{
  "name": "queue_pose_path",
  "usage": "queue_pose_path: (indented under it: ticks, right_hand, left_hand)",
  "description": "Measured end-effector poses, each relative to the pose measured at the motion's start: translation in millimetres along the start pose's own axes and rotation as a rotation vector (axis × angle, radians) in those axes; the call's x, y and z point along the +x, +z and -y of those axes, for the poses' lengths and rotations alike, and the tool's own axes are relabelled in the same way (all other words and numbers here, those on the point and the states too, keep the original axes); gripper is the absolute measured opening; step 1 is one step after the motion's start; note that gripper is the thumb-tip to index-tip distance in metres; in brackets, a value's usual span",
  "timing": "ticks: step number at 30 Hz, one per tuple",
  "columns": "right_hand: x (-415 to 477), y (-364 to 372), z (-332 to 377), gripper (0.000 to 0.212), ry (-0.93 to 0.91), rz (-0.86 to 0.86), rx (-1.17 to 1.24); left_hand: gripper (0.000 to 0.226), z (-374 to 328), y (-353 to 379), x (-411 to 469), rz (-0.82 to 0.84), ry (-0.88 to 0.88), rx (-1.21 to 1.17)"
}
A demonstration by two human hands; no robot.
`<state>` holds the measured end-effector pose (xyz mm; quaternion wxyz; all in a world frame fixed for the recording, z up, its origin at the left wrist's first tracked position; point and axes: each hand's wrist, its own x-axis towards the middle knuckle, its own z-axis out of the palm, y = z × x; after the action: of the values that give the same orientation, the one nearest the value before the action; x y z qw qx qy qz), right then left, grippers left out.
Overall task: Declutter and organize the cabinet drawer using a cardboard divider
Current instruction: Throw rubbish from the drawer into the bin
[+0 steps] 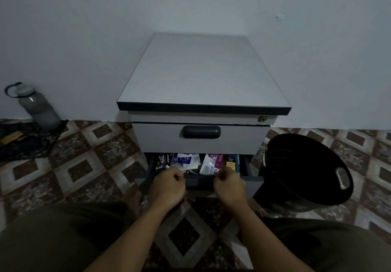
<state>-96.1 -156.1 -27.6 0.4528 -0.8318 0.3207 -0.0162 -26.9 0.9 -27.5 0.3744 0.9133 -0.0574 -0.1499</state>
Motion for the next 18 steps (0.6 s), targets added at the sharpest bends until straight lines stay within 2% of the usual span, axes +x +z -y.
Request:
queue_pose_path:
  ticks: [2, 4, 8, 12, 15, 18]
  right_hand:
    - [3.1, -7.8, 1.8, 0.007, -0.14, -0.08, -0.169]
    - [9.2, -10.1, -2.7, 0.015, -0.234, -0.089, -0.369]
    - [11.3, -12.3, -13.9, 0.034, -0.122, 0.14, -0.294]
    - [-1.2, -20.6, -11.6, 0.037, -0.118, 0.119, -0.249]
    - [-17.2, -25.5, -14.6, 0.034, -0.082, 0.141, -0.304]
    - [-33.3, -27.5, -25.9, 0.026, -0.047, 0.155, -0.307]
  left_hand:
    - [0.016, 1.6, -7.1, 3.7, -0.079, 0.076, 0.111]
    - [0.024, 6.3, -11.9, 8.8, -0.021, 0.125, 0.191]
    - [0.03, 17.7, -15.8, 10.1, 0.093, 0.154, 0.196]
    - [0.021, 19.9, -18.1, -0.9, 0.09, 0.154, 0.201]
    - [0.017, 23.7, -24.7, -12.6, 0.196, 0.106, 0.221]
    - [0.022, 34.5, -33.4, -25.8, 0.308, 0.083, 0.246]
